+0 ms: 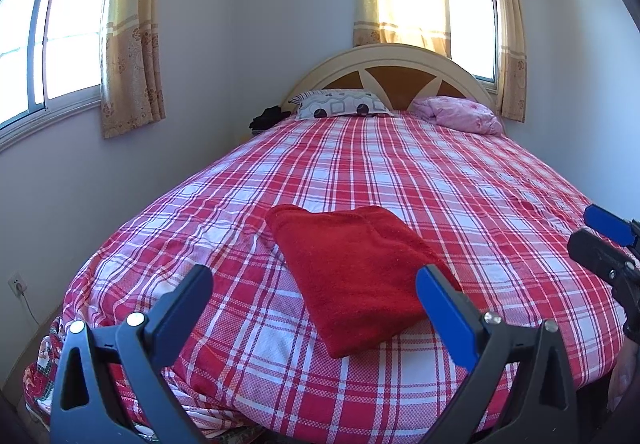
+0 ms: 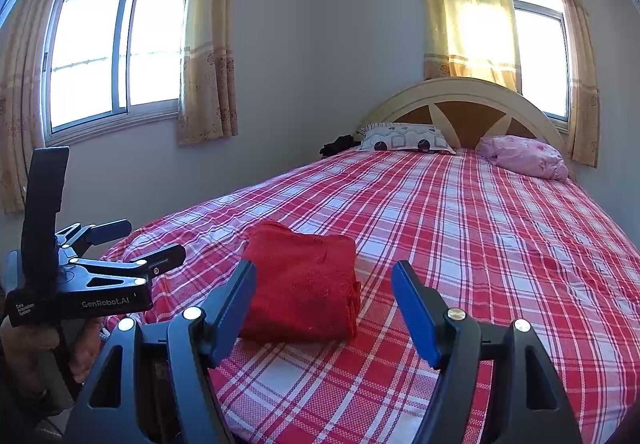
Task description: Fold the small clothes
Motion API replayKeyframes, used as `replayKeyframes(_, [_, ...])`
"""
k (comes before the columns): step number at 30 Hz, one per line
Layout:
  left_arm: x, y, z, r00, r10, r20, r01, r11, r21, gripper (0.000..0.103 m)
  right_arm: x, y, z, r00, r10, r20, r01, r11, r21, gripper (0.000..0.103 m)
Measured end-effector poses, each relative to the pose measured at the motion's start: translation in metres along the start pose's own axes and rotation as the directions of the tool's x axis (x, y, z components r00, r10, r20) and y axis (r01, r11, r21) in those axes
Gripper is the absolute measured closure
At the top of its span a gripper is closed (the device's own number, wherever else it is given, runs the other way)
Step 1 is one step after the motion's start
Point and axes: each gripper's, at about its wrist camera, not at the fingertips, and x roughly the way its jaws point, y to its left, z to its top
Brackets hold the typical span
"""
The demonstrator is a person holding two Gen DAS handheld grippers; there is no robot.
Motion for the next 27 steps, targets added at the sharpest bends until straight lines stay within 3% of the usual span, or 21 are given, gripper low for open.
replayKeyframes(21, [0.0011, -0.0017, 0.0028, 0.999, -0.027, -0.029, 0.028, 0.999, 0.027, 0.0, 0.0009, -0.0011, -0.0027, 1.0, 0.004, 0.0, -0.004, 1.0, 0.005, 0.032])
replayKeyframes(27, [-0.0037, 0.0001, 0.0063, 1.0, -0.017, -0.007, 0.017, 1.0, 0.021, 0.0, -0.0031, -0.001, -0.0052, 1.0, -0.003, 0.02, 0.002, 1.0, 0.006, 0.032])
